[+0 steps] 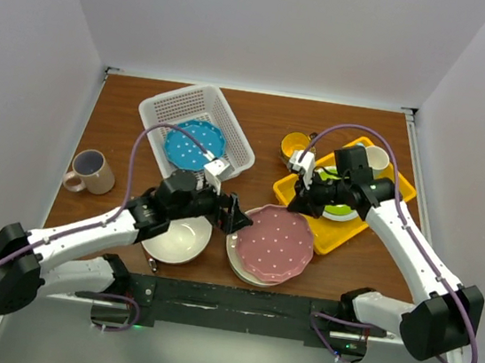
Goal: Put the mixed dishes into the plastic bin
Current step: Pick up the plate at the center of the board.
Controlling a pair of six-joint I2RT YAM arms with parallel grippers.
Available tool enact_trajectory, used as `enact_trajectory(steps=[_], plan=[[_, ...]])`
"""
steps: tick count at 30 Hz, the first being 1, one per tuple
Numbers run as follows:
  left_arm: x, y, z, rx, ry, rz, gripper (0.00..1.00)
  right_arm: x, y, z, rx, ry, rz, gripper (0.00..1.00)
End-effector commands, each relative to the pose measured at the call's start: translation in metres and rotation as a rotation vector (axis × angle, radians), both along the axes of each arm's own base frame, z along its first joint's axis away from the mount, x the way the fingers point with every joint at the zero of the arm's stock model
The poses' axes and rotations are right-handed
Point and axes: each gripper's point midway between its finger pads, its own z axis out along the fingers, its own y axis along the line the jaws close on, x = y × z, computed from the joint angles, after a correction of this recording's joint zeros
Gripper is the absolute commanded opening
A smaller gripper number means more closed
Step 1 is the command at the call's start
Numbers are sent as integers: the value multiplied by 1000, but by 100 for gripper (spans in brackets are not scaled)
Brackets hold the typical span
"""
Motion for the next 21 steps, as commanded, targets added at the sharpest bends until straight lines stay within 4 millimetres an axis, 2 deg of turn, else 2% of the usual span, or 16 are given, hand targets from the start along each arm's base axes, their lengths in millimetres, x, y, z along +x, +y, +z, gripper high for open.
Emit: enact_trajectory(steps=[1, 3, 10, 21], plan=[[16, -13, 11, 38, -79, 70, 94, 3, 11, 26, 108, -89, 45, 0], [12, -20, 1, 70, -60, 48, 89, 3, 11, 26, 111, -86, 47, 0], [3, -37, -9, 92, -32, -34, 68, 2, 11, 26, 125, -87, 52, 0], [-12, -50, -10, 64, -7, -144, 56, 3, 10, 30, 143, -97, 47, 0]])
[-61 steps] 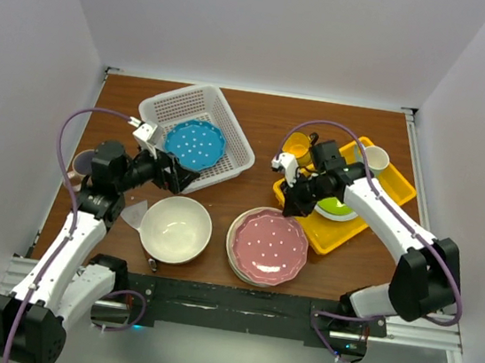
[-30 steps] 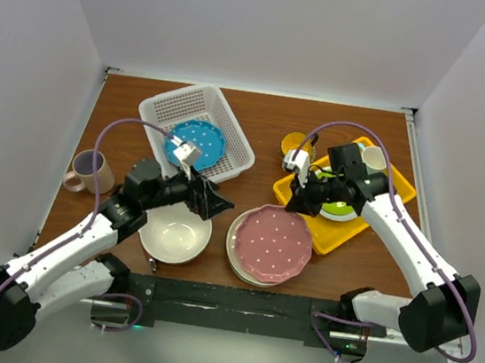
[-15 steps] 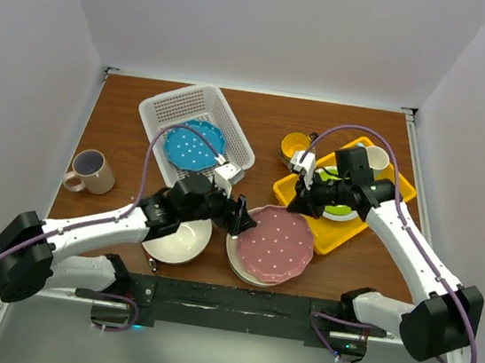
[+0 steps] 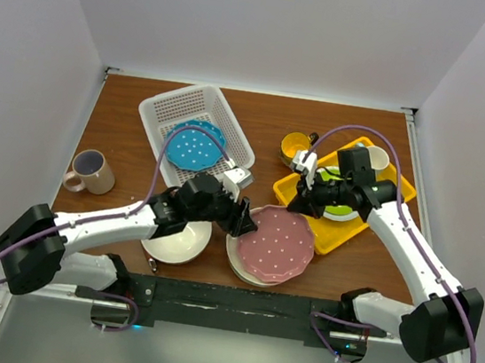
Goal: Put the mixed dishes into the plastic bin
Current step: Pick up the plate at the center of the board.
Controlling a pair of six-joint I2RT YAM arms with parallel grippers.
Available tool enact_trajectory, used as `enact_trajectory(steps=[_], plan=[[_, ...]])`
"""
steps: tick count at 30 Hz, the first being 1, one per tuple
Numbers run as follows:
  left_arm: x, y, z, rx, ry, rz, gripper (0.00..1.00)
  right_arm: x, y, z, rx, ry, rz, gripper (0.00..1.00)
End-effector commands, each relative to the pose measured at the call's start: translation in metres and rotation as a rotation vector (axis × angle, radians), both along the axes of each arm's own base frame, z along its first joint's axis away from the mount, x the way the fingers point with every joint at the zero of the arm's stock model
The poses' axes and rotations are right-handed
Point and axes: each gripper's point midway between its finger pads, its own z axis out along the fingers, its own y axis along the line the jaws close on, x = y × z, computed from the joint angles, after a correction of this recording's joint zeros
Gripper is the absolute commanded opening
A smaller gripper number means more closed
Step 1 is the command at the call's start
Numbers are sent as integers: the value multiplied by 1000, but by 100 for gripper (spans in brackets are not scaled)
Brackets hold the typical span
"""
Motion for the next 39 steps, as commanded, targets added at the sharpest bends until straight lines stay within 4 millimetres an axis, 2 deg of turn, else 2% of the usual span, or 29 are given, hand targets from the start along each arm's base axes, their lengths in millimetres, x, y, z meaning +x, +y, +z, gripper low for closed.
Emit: enact_trajectory(steps=[1, 5, 11, 19, 23, 24, 27, 30, 31, 34, 39], plan=[[-3, -18, 25, -73, -40, -79, 53, 4, 9, 28, 93, -96, 37, 0], [-4, -21, 25, -82, -35, -91, 38, 4, 9, 29, 99, -93, 37, 0], [0, -21, 31, -84, -48, -75, 1, 1, 10, 29, 109, -90, 47, 0], [5, -10, 60, -142, -98, -5, 0, 0, 3, 35, 139, -95, 33, 0], [7, -1, 74, -182, -111, 43, 0, -2, -2, 38, 163, -88, 26, 15], [5, 2, 83, -204, -122, 47, 0, -2, -5, 39, 166, -89, 19, 26], [5, 9, 96, -238, -129, 78, 0, -5, -8, 44, 184, -102, 14, 41], [5, 17, 108, -267, -138, 103, 0, -8, -12, 50, 213, -116, 11, 52], [5, 19, 109, -268, -135, 113, 0, -10, -13, 52, 218, -119, 11, 60], [6, 27, 115, -278, -143, 138, 0, -12, -17, 56, 237, -134, 2, 74], [9, 39, 123, -267, -161, 172, 0, -13, -22, 59, 249, -152, -11, 85]])
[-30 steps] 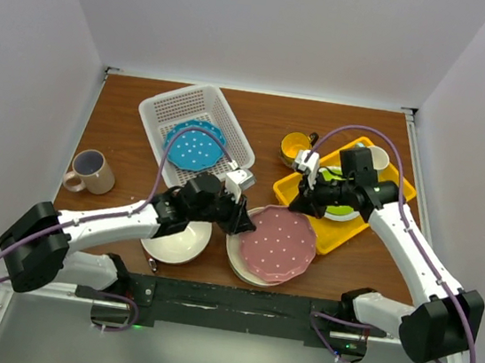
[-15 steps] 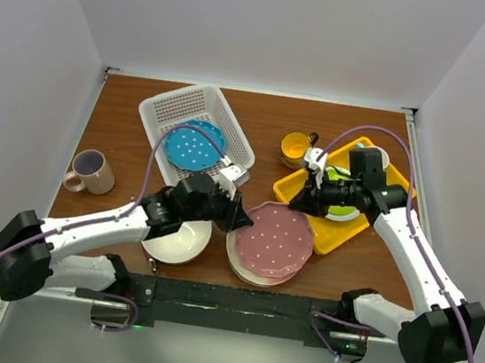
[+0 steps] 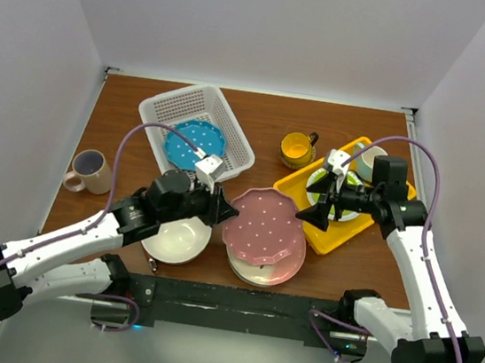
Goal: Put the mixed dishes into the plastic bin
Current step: Pick up the plate at the center of the board.
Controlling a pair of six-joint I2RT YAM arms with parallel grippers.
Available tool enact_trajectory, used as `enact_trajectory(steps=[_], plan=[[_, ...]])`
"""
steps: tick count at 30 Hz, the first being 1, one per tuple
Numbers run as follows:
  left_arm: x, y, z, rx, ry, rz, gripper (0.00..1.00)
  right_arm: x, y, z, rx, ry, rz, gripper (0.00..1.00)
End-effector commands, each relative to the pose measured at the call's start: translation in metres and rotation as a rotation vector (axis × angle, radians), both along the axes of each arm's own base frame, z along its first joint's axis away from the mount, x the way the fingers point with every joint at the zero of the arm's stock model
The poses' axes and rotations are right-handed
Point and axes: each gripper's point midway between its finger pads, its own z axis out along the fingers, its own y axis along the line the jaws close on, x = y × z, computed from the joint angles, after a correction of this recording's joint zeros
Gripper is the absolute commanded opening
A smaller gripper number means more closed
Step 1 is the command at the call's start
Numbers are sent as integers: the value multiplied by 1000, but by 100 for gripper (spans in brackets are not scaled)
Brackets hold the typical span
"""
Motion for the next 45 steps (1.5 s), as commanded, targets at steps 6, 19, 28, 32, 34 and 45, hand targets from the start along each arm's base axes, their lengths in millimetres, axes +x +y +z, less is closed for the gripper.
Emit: enact_trajectory(steps=[6, 19, 28, 32, 34, 45], plan=[[21, 21, 85, -194, -149, 114, 0, -4, -5, 14, 59, -63, 3, 88], [43, 54, 111, -183, -196, 224, 0, -3, -12, 16, 68, -76, -24, 89], [53, 58, 127, -208, -216, 260, 0, -2, -13, 15, 66, -78, -29, 91], [59, 62, 135, -220, -226, 285, 0, -2, -13, 15, 66, -79, -28, 91], [62, 64, 141, -225, -233, 291, 0, -2, -13, 14, 64, -74, -28, 91], [96, 93, 168, -310, -251, 346, 0, -1, -13, 13, 60, -78, -28, 91]])
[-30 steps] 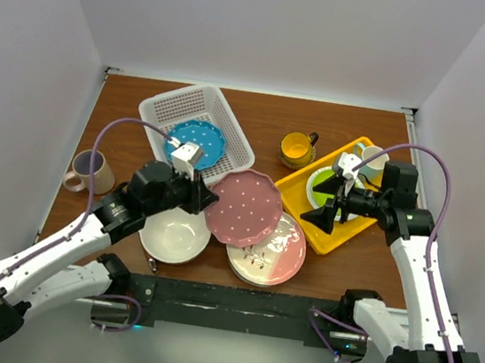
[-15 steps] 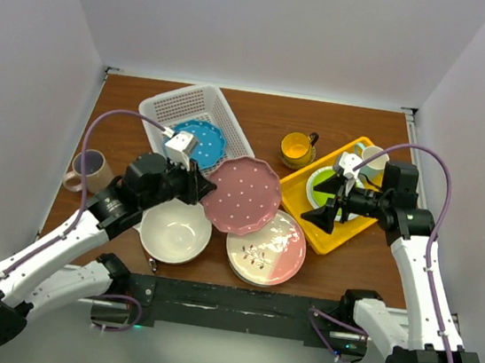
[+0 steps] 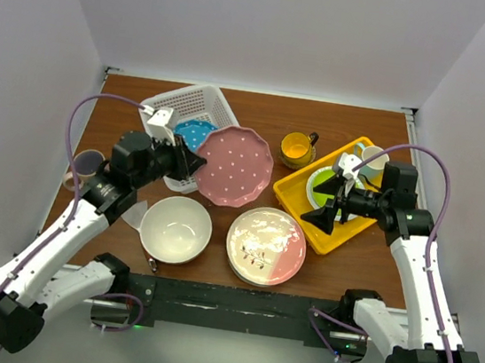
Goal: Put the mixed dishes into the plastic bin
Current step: Pick up the plate at the center of the board, then place the plate in the plastic bin.
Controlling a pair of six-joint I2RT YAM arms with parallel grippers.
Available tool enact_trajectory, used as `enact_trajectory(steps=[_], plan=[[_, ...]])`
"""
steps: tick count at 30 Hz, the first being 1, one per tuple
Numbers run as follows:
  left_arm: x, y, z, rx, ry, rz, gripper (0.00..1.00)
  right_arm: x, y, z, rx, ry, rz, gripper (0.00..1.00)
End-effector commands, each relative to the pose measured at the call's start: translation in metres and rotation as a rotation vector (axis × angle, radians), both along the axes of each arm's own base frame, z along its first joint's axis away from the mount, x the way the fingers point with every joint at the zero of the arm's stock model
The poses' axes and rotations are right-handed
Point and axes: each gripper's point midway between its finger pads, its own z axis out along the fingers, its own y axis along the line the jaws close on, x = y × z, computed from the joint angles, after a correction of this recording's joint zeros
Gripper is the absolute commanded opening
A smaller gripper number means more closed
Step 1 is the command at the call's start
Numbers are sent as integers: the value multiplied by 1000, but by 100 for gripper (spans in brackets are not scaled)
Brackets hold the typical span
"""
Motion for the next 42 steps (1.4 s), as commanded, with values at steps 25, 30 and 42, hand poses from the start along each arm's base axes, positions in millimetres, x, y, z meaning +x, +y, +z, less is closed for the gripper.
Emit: enact_trajectory(steps=[25, 30, 42], plan=[[140, 117, 50, -327, -107, 362, 0, 4, 0, 1, -2, -51, 9, 91], [167, 129, 22, -259, -42, 428, 0, 4, -1, 0, -3, -50, 8, 91], [203, 130, -29, -162, 90, 410, 0, 6, -1, -2, -8, -47, 2, 92]])
